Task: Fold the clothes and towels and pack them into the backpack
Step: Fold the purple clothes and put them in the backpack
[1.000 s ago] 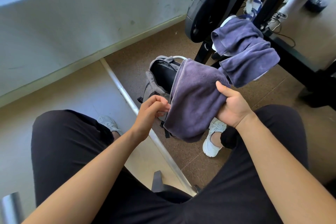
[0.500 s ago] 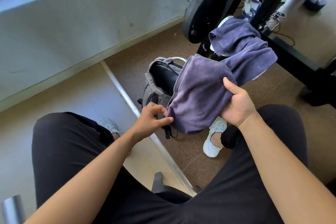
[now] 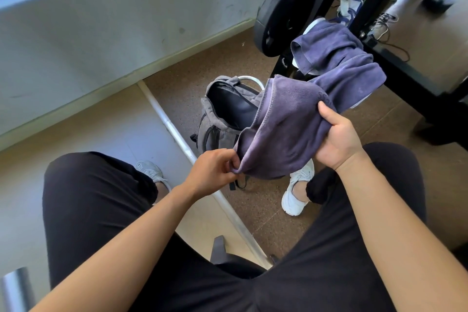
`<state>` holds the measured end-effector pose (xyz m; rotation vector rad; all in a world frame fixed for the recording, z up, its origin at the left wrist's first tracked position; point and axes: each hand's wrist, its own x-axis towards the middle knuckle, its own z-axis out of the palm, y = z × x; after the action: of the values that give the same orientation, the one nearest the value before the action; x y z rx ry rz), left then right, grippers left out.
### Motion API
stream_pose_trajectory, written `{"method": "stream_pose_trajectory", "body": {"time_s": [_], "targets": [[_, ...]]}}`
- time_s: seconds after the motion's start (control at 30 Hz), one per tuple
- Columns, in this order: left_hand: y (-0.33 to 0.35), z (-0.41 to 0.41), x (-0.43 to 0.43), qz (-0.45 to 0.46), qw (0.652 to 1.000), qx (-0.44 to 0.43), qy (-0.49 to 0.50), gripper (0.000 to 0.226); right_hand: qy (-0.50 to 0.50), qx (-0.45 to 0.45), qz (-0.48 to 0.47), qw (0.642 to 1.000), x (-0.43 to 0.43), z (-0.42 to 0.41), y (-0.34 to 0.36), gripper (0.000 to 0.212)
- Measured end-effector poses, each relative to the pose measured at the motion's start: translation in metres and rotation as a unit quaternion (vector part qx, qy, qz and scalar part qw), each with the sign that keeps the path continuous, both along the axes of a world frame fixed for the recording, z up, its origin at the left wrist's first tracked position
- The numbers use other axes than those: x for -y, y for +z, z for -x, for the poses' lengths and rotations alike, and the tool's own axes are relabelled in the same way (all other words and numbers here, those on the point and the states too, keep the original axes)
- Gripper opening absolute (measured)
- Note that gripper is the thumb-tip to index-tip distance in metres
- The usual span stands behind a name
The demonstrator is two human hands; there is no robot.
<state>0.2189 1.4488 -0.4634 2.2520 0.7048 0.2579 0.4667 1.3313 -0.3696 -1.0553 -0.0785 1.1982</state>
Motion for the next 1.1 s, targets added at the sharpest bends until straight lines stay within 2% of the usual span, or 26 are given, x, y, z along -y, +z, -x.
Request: {"method": "stream_pose_trajectory", "body": {"time_s": [0.13,0.23,0.37,0.5,0.6,0.7,0.83,1.0,1.1], "targets": [[0.004,0.002,-0.002,0.021,0.994,0.074,0.082,0.033,-0.011,0.005,0.009,1.0,-0.001,-0.01,-0.005,0.042],[0.007,0.005,-0.004,0.021,0.99,0.088,0.112,0.028,-0.015,0.006,0.009,1.0,-0.001,-0.017,-0.01,0.046],[0.017,0.009,-0.001,-0.102,0.989,0.098,0.054,0.011,-0.024,0.008,0.011,1.0,0.0,-0.021,-0.012,0.049],[0.026,0.005,0.0,-0.238,0.954,0.18,-0.003,0.016,-0.03,0.013,0.035,0.999,0.0,-0.019,-0.011,0.047],[0.026,0.005,0.006,-0.255,0.944,0.203,-0.05,0.019,-0.021,0.008,0.047,0.999,0.0,-0.015,-0.008,0.043],[0.024,0.006,0.009,-0.19,0.965,0.177,-0.047,0.011,-0.015,0.006,0.041,0.999,0.0,-0.015,-0.006,0.043],[0.017,0.007,0.007,-0.022,0.993,0.104,0.051,0.03,-0.012,0.0,0.03,0.999,0.0,-0.015,-0.006,0.045],[0.016,-0.001,0.007,0.141,0.977,0.086,0.134,0.031,-0.018,-0.014,0.022,1.0,-0.003,-0.011,-0.005,0.044],[0.02,0.002,0.005,0.287,0.944,0.103,0.127,0.031,-0.028,-0.017,0.015,0.999,-0.002,-0.015,-0.004,0.046]]}}
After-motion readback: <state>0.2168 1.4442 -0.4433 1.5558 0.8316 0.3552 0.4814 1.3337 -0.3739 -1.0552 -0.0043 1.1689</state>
